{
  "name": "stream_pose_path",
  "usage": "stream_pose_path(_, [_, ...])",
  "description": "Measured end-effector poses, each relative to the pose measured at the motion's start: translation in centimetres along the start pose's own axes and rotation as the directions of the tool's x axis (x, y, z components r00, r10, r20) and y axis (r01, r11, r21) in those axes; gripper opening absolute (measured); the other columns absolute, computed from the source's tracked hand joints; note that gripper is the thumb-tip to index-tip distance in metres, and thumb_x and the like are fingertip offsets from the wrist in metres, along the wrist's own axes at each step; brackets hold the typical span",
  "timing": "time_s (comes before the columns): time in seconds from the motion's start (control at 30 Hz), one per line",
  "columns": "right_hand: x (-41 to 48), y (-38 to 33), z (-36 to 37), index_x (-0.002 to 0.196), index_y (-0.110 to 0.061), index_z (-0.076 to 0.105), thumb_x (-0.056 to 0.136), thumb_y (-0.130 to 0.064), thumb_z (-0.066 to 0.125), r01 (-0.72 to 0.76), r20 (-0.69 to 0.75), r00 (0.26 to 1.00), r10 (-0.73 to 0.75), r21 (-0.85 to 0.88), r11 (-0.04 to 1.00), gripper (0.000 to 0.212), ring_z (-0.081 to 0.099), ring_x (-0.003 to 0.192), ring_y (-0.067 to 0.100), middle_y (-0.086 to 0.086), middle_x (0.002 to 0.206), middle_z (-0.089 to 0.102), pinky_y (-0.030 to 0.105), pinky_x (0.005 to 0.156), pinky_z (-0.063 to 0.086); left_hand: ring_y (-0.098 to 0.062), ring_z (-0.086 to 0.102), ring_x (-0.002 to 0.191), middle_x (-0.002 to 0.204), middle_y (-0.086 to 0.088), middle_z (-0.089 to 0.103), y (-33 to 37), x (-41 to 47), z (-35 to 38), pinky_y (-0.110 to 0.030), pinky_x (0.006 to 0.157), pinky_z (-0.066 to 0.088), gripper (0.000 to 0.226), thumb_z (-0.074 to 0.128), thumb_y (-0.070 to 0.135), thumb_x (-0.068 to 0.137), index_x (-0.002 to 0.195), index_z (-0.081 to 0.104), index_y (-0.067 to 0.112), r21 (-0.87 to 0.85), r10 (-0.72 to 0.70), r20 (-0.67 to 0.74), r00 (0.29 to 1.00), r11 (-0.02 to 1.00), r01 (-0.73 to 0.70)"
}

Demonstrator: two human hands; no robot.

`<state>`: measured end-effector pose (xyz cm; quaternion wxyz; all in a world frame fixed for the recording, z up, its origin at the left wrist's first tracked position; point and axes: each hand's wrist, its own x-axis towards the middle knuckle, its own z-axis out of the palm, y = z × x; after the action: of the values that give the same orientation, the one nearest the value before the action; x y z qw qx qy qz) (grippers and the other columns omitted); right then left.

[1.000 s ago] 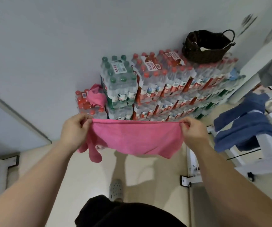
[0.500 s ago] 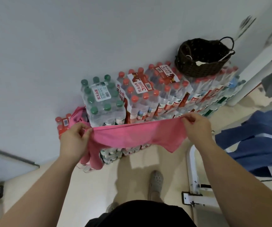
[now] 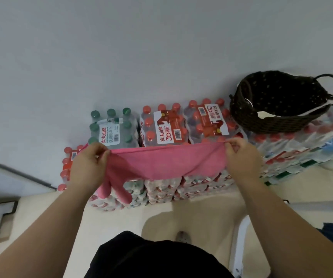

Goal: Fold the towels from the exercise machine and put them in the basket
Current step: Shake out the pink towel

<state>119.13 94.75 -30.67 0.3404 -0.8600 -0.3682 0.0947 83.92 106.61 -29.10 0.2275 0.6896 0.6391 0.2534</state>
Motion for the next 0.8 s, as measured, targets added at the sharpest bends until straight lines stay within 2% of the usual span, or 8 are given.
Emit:
stream_pose_path(0.13, [3.1, -0.8, 1.7, 0.099, -0.026, 0.063, 0.098, -0.023, 0.054, -0.036, 0.033, 0.999, 0.034, 0.080, 0.996, 0.010, 0.064, 0.078, 0.017, -0.007, 0.084, 0.066, 0.033, 0.070, 0.051, -0.030, 0.061, 0.075, 0.079, -0.003, 0.065, 0.0, 3.5, 0.4, -0.038, 0.069, 0.052, 0.012, 0.062, 0.028, 0.094, 0.090, 0.065, 0.016, 0.105, -0.061, 0.043, 0.997, 0.993, 0.056])
stream_pose_path(0.27, [5.1, -2.1, 4.4, 0.094, -0.024, 0.059, 0.098, -0.018, 0.055, -0.080, 0.055, 0.996, 0.074, 0.124, 0.989, 0.008, 0.064, 0.089, 0.020, -0.004, 0.092, 0.066, 0.039, 0.082, 0.053, -0.030, 0.056, 0.082, 0.084, -0.006, 0.060, 0.6, 7.2, 1.5, -0.036, 0.074, 0.043, 0.014, 0.063, 0.022, 0.094, 0.089, 0.069, 0.010, 0.117, -0.056, 0.001, 0.998, 0.992, 0.055])
stream_pose_path(0.37, [6.0, -3.4, 6.2, 0.097, -0.019, 0.064, 0.097, -0.019, 0.057, -0.202, 0.032, 0.979, 0.199, 0.177, 0.963, 0.007, 0.064, 0.096, 0.023, 0.001, 0.101, 0.069, 0.039, 0.087, 0.052, -0.030, 0.056, 0.081, 0.082, -0.004, 0.059, 1.0, 10.2, 2.5, -0.035, 0.075, 0.044, 0.012, 0.062, 0.021, 0.092, 0.088, 0.070, 0.014, 0.123, -0.158, 0.060, 0.986, 0.981, 0.150])
stream_pose_path(0.47, [6.9, -4.5, 7.2, 0.093, -0.020, 0.062, 0.098, -0.020, 0.057, -0.306, -0.017, 0.948, 0.318, 0.231, 0.924, 0.007, 0.062, 0.097, 0.021, 0.001, 0.104, 0.069, 0.036, 0.087, 0.050, -0.034, 0.067, 0.076, 0.074, -0.010, 0.070, 1.1, 13.5, 3.5, -0.040, 0.076, 0.056, 0.016, 0.062, 0.018, 0.088, 0.078, 0.073, 0.013, 0.039, -0.277, 0.184, 0.943, 0.961, 0.275])
stream_pose_path(0.53, [7.6, -5.2, 7.5, 0.091, -0.022, 0.059, 0.098, -0.018, 0.056, -0.317, -0.069, 0.939, 0.336, 0.203, 0.927, 0.008, 0.054, 0.093, 0.016, -0.001, 0.102, 0.064, 0.026, 0.082, 0.040, -0.031, 0.068, 0.056, 0.063, -0.013, 0.070, 1.6, 15.3, 4.5, -0.042, 0.065, 0.059, 0.021, 0.057, 0.015, 0.089, 0.073, 0.069, 0.011, -0.105, -0.343, 0.242, 0.908, 0.921, 0.376])
stream_pose_path(0.6, [8.5, -5.7, 7.7, 0.094, -0.021, 0.061, 0.098, -0.018, 0.055, -0.306, -0.110, 0.938, 0.330, 0.189, 0.933, 0.007, 0.051, 0.092, 0.014, -0.001, 0.101, 0.063, 0.024, 0.082, 0.036, -0.031, 0.065, 0.045, 0.063, -0.016, 0.070, 2.2, 16.7, 5.7, -0.039, 0.052, 0.056, 0.020, 0.049, 0.010, 0.091, 0.077, 0.062, 0.005, -0.289, -0.389, 0.278, 0.878, 0.838, 0.463])
stream_pose_path(0.7, [10.1, -6.3, 8.5, 0.098, -0.030, 0.061, 0.097, -0.027, 0.052, -0.317, -0.123, 0.934, 0.336, 0.155, 0.936, 0.009, 0.054, 0.091, 0.015, -0.003, 0.100, 0.065, 0.030, 0.083, 0.042, -0.031, 0.067, 0.048, 0.068, -0.017, 0.070, 2.9, 17.9, 7.3, -0.040, 0.048, 0.057, 0.017, 0.048, 0.017, 0.095, 0.088, 0.060, 0.005, -0.431, -0.419, 0.219, 0.881, 0.769, 0.472])
stream_pose_path(0.8, [12.1, -6.8, 9.6, 0.093, -0.041, 0.056, 0.092, -0.040, 0.047, -0.284, -0.134, 0.946, 0.296, 0.099, 0.954, 0.010, 0.060, 0.087, 0.015, -0.016, 0.091, 0.064, 0.035, 0.082, 0.047, -0.031, 0.071, 0.061, 0.072, -0.007, 0.071, 2.3, 19.0, 8.9, -0.051, 0.061, 0.061, 0.023, 0.050, 0.043, 0.085, 0.085, 0.058, 0.022, -0.374, -0.358, 0.081, 0.930, 0.854, 0.362])
